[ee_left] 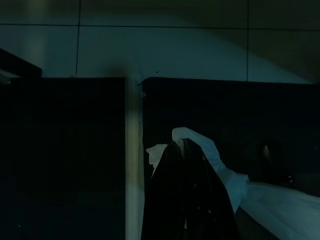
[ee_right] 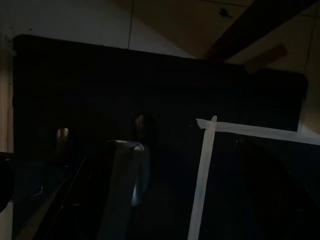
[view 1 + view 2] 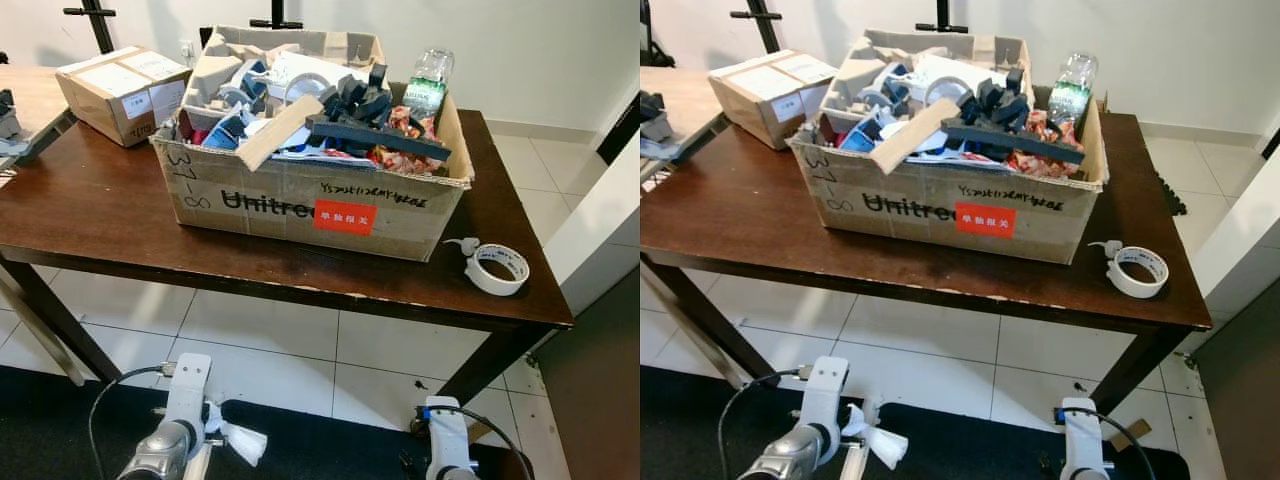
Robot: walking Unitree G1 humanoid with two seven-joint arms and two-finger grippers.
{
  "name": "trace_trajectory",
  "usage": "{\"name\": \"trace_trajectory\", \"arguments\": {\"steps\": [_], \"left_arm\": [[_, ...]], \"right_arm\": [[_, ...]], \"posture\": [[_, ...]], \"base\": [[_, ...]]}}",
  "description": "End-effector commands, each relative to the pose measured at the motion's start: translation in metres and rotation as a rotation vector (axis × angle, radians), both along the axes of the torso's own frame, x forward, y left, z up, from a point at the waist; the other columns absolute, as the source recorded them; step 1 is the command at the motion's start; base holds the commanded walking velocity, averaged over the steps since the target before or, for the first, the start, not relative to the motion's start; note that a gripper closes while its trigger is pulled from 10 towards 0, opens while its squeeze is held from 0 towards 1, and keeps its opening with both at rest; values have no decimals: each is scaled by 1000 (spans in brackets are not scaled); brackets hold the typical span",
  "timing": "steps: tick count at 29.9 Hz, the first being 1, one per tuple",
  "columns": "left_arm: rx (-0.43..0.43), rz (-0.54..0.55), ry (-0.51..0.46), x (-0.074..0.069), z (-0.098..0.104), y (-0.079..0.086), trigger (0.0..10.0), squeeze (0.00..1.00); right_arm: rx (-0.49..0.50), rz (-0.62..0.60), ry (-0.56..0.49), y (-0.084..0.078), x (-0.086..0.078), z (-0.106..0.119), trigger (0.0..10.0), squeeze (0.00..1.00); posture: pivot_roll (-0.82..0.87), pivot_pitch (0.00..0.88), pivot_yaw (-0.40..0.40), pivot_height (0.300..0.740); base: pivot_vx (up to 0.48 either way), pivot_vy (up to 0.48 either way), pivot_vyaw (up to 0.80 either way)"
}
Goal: Picking trash to rubbish bin
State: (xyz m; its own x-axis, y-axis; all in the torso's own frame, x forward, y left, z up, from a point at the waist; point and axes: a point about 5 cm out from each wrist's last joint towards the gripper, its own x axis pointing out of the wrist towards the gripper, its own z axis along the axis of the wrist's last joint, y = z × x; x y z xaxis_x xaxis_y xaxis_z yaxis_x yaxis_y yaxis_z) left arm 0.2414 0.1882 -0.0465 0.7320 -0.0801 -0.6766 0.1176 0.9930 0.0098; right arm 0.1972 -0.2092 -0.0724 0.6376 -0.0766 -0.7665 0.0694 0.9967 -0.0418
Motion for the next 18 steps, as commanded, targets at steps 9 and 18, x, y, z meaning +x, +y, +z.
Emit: {"name": "trace_trajectory", "arguments": {"steps": [9, 18], "left_arm": [[-18, -8, 41, -18, -13, -8, 10000, 0], [-27, 23, 38, -29, -18, -9, 10000, 0]], "right_arm": [[1, 11, 5, -3, -13, -5, 10000, 0], [-1, 11, 30, -4, -19, -7, 10000, 0]], "posture": [[6, 153, -26, 740], [44, 152, -28, 740]], "base": [[0, 0, 0], [0, 0, 0]]}}
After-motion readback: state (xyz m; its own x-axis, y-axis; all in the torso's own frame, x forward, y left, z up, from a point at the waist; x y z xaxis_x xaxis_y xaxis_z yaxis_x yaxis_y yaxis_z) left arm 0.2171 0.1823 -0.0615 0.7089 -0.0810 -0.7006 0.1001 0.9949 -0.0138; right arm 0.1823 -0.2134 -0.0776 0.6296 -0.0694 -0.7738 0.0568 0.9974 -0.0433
